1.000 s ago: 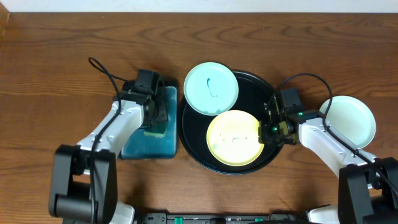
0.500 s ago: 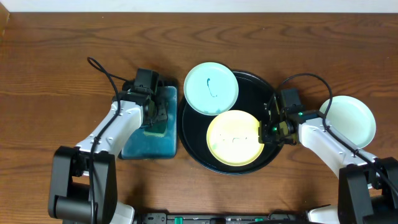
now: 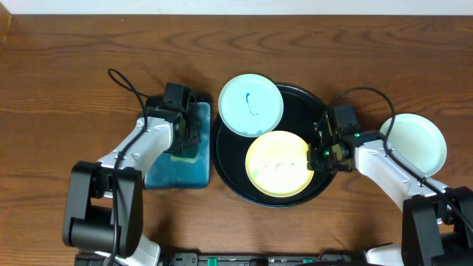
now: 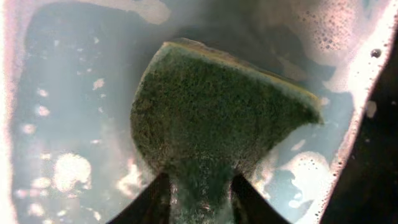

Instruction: Clean dirty plates on tray and stack at the side

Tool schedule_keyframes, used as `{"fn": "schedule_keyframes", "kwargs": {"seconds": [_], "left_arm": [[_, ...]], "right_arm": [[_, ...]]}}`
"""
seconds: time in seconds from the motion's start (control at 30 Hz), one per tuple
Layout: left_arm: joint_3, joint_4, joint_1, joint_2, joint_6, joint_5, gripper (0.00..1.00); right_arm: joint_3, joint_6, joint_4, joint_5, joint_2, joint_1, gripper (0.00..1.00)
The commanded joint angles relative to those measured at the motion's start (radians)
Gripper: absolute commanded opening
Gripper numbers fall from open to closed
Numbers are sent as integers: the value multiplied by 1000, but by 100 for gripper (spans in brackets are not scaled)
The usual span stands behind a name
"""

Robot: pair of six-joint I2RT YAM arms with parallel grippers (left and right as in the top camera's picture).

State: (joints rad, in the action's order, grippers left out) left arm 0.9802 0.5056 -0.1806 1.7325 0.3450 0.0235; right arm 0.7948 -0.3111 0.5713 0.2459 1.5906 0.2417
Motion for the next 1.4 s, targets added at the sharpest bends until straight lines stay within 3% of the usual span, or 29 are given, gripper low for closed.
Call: {"fn": "schedule_keyframes", "kwargs": {"seconds": [0.0,0.2,0.33,0.53,0.8,1.1,1.37], "left_arm": [[-14,-2,0,63,8,-5,24],[-14,-8,0,114,8,-5,19],[-14,-7,0,144,8,-5,9],[-14,-2,0,129,8,-5,7],[-13,16,1,-34,6,-5,7],[-13,48,2,-225,-91,-3,7],[-13,61,78,-262,-156,215,8]], "right_arm": [[-6,-18,-1,-9,7,11,1],[-6,-18,0,-10,7,11,1],[-6,-18,0,-9,7,11,1],[-6,-18,3,-9,7,11,1],[-6,-18,6,-9,7,11,1],[-6,-18,5,-9,7,11,1],[-6,-18,6,-9,7,11,1]]}}
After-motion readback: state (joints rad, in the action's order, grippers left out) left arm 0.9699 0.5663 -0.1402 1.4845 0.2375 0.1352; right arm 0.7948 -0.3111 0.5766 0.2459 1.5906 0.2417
